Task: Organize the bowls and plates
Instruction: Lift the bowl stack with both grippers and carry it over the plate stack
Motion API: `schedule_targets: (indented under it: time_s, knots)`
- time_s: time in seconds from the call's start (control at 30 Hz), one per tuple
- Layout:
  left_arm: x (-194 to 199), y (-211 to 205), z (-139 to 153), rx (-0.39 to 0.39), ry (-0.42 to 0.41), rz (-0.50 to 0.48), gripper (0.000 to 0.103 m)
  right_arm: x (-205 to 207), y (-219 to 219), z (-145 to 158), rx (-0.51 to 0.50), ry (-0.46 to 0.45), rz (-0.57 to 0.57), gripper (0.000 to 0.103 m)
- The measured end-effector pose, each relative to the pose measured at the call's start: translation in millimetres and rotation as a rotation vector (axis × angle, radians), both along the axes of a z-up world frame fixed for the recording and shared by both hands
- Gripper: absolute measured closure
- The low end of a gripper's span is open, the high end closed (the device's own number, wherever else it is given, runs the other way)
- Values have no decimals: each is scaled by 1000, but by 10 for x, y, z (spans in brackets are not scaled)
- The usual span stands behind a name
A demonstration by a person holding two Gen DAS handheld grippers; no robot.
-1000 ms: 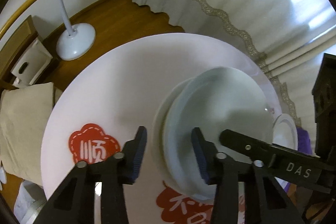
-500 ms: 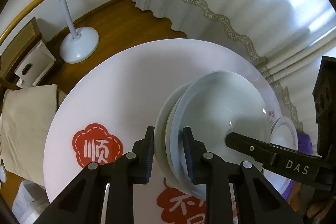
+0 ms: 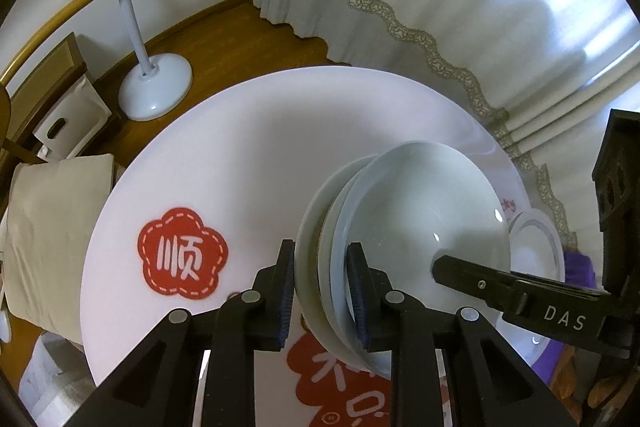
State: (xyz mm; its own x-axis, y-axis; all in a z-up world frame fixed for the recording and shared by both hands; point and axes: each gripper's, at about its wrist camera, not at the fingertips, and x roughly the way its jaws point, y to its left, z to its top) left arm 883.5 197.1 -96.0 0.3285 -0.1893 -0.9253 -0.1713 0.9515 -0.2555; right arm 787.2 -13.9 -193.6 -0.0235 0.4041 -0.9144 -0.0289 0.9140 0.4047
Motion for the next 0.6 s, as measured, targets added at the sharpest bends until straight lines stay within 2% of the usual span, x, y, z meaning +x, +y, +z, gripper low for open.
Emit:
schedule_targets:
  time_s: [0.33, 0.6]
  knots:
    - [-249, -231, 201, 10, -26, 10, 82, -116, -184, 127, 20, -9, 19, 81]
    - [-458, -518, 534, 22, -71, 15, 82, -227, -425, 415, 35, -48, 32, 81]
